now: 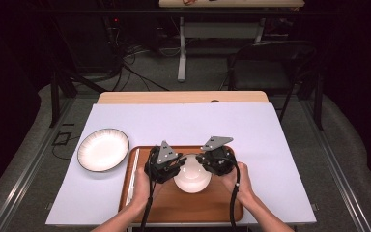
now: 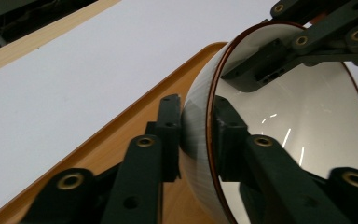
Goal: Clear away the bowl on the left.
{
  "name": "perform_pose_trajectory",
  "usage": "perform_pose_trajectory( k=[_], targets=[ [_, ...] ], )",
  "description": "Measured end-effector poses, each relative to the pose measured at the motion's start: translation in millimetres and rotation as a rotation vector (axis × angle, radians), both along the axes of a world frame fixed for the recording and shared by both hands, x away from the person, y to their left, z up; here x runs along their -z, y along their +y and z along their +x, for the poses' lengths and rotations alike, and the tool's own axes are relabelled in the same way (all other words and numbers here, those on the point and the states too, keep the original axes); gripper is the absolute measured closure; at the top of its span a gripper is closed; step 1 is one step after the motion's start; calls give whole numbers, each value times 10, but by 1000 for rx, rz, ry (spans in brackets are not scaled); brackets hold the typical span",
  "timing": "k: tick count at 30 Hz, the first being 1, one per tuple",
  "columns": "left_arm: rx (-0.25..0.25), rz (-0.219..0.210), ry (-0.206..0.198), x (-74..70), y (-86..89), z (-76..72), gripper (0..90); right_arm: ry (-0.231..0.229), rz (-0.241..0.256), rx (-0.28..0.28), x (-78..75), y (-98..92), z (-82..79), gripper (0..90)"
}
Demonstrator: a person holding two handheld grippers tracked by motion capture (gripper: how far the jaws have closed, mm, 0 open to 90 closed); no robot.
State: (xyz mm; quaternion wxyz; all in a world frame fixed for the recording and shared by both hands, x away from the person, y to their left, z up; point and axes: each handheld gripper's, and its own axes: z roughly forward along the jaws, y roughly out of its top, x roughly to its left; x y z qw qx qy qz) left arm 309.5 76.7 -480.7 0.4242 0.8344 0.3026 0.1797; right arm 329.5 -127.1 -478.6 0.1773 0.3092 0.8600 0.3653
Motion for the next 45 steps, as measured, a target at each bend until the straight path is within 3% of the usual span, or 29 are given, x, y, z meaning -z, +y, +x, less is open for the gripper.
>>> perform_pose_trajectory(
  k=[4,7,10,16,28,45],
  targets=[
    [21,7,9,-41,4,-19,539,-10,-16,5,-5,-10,-2,818],
    [26,13,-12,-82,1,-67,388,-17,-27,7,-5,-44,8,818],
    [36,28,-43,-129,4,-117,302,-25,-33,11,-14,-73,11,818],
    [0,38,-45,-137,109,-127,176,-32,-36,34,-35,-148,13,818],
    [-22,33,-20,-132,352,-146,103,-29,-52,69,-41,-287,30,818],
    [-87,65,20,-37,757,-186,28,-10,-52,125,-58,-517,98,818]
  ],
)
